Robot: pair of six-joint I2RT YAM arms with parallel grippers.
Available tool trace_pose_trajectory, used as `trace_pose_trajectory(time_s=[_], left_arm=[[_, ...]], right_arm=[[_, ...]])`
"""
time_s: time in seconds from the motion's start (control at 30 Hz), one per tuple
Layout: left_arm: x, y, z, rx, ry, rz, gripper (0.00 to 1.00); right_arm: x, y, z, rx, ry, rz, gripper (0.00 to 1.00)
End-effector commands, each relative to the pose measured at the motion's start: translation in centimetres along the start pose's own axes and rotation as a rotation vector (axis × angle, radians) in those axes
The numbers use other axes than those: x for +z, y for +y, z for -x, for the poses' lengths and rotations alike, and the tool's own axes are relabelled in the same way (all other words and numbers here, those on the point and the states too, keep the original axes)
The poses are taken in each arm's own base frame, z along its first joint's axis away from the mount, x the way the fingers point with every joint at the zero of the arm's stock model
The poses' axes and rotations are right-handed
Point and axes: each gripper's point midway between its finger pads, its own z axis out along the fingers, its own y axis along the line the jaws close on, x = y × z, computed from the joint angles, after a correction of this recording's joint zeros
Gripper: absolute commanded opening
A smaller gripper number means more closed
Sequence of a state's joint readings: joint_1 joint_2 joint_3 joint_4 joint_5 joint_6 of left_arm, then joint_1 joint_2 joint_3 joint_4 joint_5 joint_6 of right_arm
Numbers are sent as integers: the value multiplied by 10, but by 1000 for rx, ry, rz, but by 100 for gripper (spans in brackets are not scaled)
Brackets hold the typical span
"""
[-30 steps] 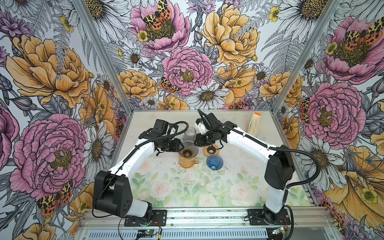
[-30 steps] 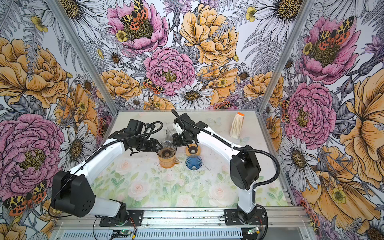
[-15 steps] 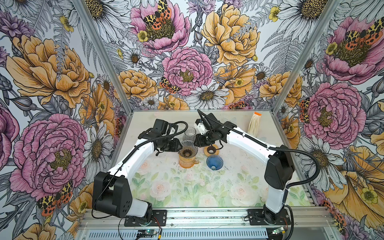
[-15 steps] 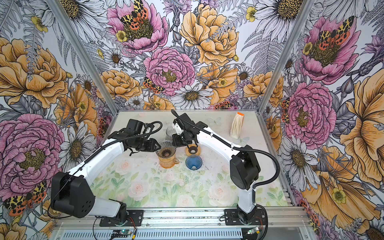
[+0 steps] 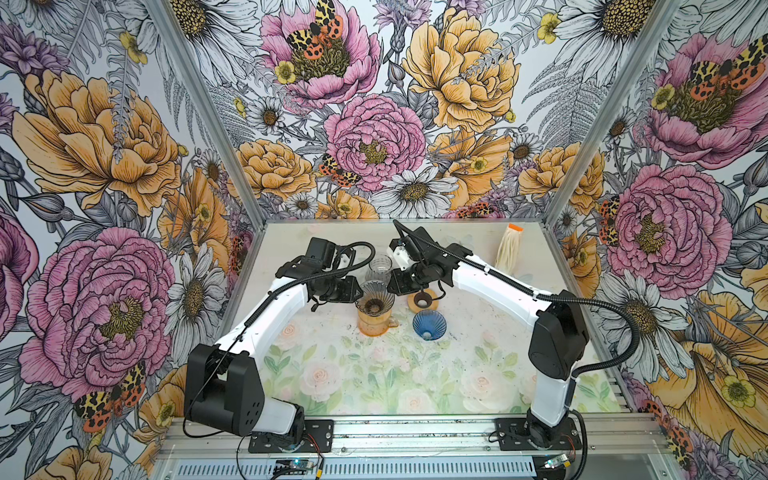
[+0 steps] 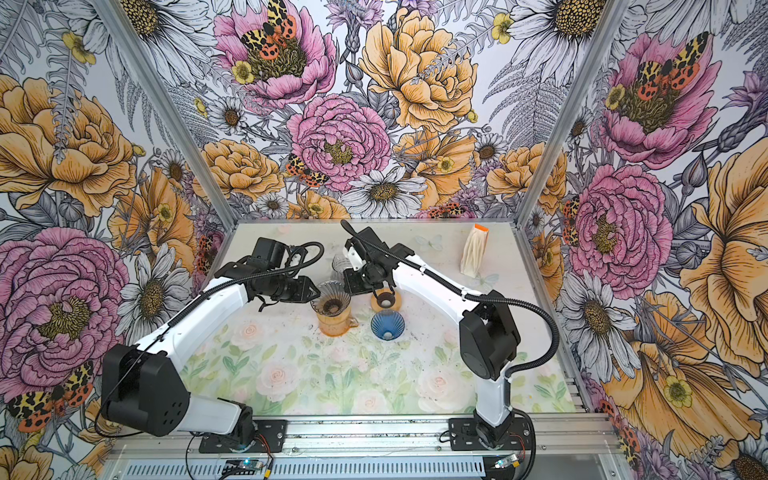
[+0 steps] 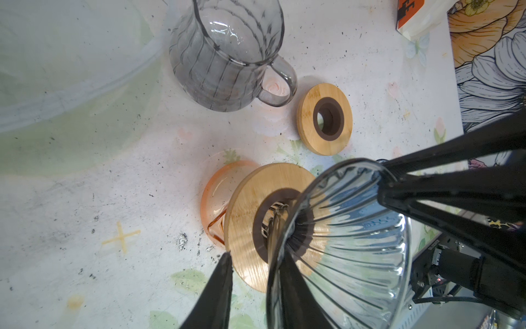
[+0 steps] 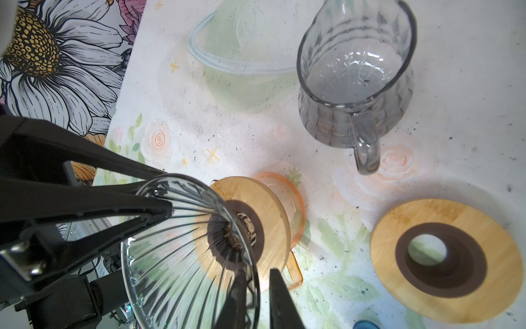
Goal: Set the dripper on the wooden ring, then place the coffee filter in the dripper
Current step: 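Hold the clear dripper seated in the stand with both grippers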
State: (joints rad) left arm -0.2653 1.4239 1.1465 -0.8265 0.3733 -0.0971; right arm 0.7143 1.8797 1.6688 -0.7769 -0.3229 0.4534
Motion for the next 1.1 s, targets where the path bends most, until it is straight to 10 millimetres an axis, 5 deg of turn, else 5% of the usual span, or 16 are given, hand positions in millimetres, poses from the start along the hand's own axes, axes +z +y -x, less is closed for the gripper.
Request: trace_pose_trajectory(time_s=[0.0, 1.07], left_arm=[[-6, 2, 10, 16, -32, 27, 29], [6, 10, 3, 13, 10, 37, 23]], right_arm=[[8, 0, -5, -4, 23, 4, 16], [22, -2, -14, 1, 60, -2, 10]])
